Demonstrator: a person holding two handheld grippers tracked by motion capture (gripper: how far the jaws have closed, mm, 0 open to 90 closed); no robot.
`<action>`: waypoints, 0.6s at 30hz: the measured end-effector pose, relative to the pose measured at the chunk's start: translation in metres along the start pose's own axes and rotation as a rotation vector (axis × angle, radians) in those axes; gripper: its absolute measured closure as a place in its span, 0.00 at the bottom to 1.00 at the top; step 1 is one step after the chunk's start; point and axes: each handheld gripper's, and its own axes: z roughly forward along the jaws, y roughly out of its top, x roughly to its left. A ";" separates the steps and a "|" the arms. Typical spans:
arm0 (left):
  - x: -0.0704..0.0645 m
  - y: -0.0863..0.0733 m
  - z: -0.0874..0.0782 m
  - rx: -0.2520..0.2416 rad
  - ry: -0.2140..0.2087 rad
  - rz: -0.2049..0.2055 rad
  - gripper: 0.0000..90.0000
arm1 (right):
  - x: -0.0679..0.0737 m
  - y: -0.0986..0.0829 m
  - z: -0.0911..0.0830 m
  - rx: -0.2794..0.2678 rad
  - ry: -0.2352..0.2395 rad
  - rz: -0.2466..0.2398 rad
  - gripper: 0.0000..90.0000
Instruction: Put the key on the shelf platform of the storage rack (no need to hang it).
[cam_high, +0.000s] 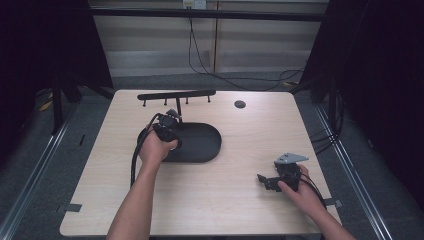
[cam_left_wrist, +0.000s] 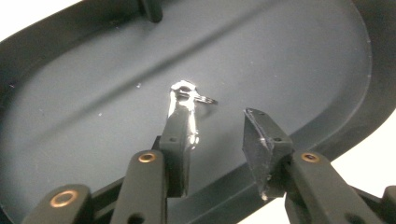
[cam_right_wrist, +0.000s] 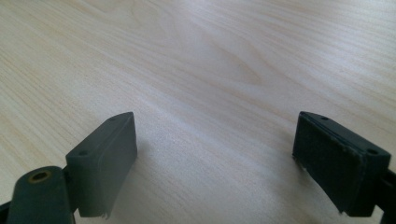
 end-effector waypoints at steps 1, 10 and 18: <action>0.000 0.000 0.000 -0.002 0.001 0.003 0.67 | 0.000 0.000 0.000 0.000 0.000 0.000 0.15; -0.002 -0.001 -0.008 0.007 -0.008 0.025 0.56 | 0.000 0.000 0.000 0.000 0.000 0.000 0.15; -0.004 -0.001 -0.016 0.013 -0.025 0.024 0.49 | 0.000 0.000 0.000 0.000 0.000 0.000 0.15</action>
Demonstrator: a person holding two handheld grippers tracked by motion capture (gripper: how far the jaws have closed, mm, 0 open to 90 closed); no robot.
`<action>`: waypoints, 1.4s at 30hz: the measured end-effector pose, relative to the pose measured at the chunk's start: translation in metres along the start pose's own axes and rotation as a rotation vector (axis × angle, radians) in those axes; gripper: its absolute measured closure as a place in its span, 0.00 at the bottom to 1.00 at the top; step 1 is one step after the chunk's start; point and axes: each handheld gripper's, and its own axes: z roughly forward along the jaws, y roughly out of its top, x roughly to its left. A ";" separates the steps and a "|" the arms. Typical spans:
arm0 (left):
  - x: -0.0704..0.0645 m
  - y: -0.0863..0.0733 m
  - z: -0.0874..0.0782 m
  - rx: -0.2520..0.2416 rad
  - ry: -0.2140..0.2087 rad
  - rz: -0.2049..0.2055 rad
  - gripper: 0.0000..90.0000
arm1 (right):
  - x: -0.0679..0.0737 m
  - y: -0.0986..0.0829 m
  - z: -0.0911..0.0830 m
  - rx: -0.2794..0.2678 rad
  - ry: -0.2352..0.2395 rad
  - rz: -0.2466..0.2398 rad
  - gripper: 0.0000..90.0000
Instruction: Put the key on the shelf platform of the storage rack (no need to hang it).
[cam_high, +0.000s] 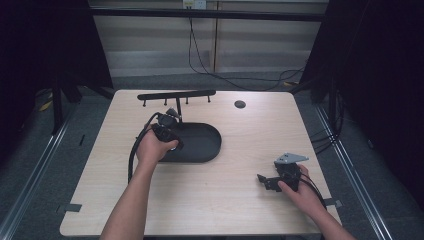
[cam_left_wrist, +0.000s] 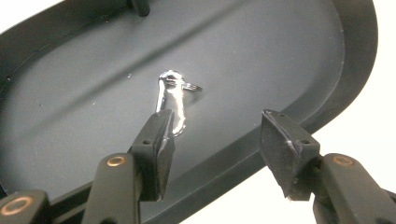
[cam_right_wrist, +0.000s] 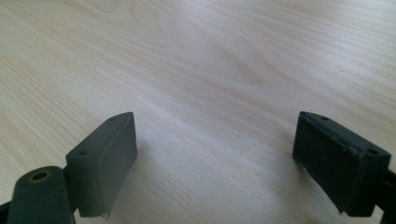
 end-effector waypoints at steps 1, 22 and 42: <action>-0.001 0.000 -0.001 -0.002 -0.003 0.003 0.48 | 0.000 0.000 0.000 0.000 0.000 0.000 0.15; -0.009 -0.012 -0.009 -0.023 -0.048 0.059 0.31 | 0.000 0.000 0.000 0.000 0.000 0.000 0.15; -0.014 -0.031 -0.016 -0.070 -0.073 0.090 0.25 | 0.000 0.000 0.000 0.000 0.000 0.000 0.15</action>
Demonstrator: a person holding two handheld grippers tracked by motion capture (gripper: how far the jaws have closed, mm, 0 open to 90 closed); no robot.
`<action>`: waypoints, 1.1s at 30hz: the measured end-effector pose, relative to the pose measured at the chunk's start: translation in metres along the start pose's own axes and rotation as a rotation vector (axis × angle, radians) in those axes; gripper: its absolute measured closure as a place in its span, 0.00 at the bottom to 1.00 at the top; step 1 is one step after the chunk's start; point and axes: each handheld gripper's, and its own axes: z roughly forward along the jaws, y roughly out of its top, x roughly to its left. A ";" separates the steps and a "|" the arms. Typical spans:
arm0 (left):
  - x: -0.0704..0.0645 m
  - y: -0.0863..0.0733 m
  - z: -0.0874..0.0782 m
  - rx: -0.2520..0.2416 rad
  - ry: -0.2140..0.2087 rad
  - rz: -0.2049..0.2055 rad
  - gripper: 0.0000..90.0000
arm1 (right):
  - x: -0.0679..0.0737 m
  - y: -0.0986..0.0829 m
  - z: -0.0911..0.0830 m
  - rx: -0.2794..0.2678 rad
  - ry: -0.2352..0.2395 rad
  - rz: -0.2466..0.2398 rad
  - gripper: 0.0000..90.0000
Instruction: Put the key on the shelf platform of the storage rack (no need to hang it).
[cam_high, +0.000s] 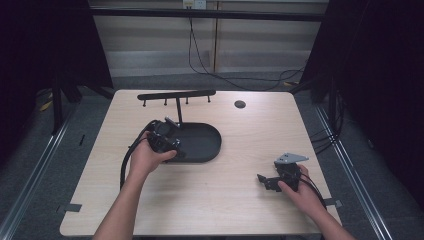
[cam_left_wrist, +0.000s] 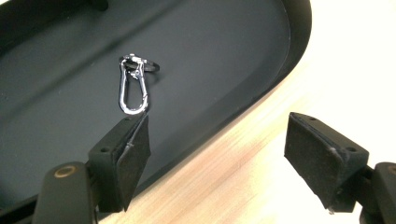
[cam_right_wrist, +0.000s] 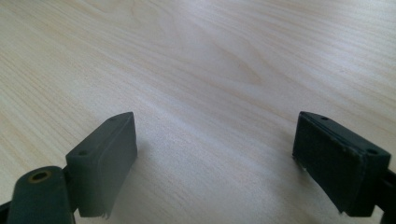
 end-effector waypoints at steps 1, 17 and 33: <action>0.000 -0.001 0.000 -0.003 -0.004 -0.003 0.25 | 0.000 0.000 0.000 0.000 0.000 0.000 0.15; -0.006 -0.021 -0.005 -0.012 -0.024 0.022 0.21 | 0.000 0.000 0.000 0.000 0.000 0.000 0.14; -0.010 -0.041 -0.003 0.018 -0.081 0.045 0.18 | 0.000 0.000 0.000 0.000 0.000 0.000 0.15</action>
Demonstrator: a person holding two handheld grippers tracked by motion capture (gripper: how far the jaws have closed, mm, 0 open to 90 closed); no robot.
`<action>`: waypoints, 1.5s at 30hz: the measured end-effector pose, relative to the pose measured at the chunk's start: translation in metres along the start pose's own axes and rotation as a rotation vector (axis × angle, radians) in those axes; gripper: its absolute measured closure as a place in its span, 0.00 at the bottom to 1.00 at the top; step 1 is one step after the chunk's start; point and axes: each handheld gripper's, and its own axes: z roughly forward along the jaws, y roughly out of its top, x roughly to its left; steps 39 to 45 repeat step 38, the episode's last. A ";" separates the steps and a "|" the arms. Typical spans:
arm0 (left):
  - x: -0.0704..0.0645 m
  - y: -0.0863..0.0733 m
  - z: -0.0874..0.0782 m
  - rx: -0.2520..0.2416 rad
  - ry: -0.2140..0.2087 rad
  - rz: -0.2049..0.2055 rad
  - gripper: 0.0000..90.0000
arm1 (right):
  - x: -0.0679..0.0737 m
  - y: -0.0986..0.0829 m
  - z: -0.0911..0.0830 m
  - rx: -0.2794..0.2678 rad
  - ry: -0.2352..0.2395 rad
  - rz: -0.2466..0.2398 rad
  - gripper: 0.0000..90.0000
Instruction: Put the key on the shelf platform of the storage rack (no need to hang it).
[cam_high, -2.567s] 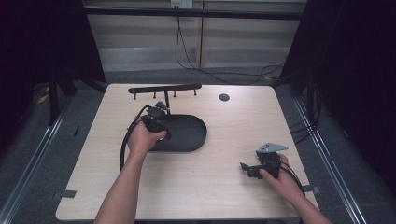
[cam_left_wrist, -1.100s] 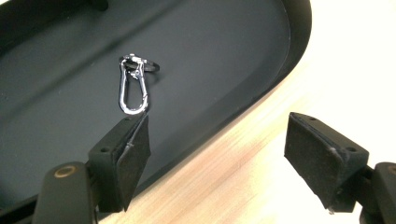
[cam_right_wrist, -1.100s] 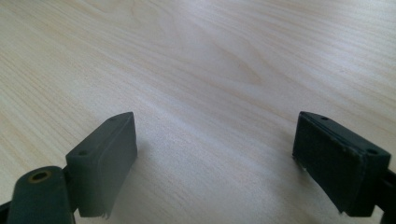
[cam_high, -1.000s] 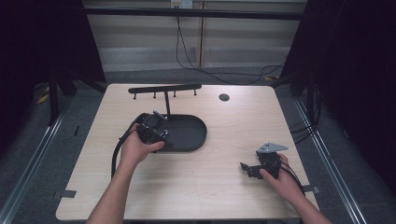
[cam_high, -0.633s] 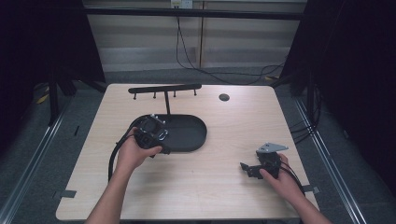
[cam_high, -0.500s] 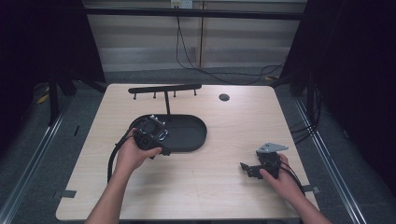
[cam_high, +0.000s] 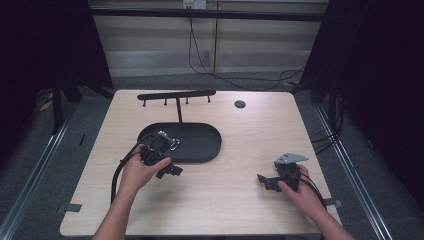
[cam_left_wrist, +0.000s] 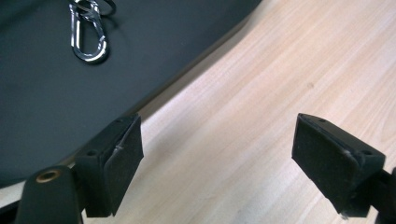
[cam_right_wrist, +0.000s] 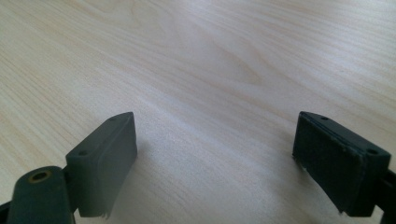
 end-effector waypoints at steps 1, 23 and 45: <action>0.000 0.000 0.000 0.000 0.000 0.000 0.18 | 0.000 0.000 0.000 0.000 0.000 0.000 0.15; -0.001 -0.028 0.004 0.017 -0.001 0.036 0.19 | 0.000 0.000 0.000 0.000 0.000 0.000 0.15; -0.003 -0.034 0.011 0.032 0.010 0.063 0.19 | 0.000 0.000 0.000 0.000 0.000 0.000 0.14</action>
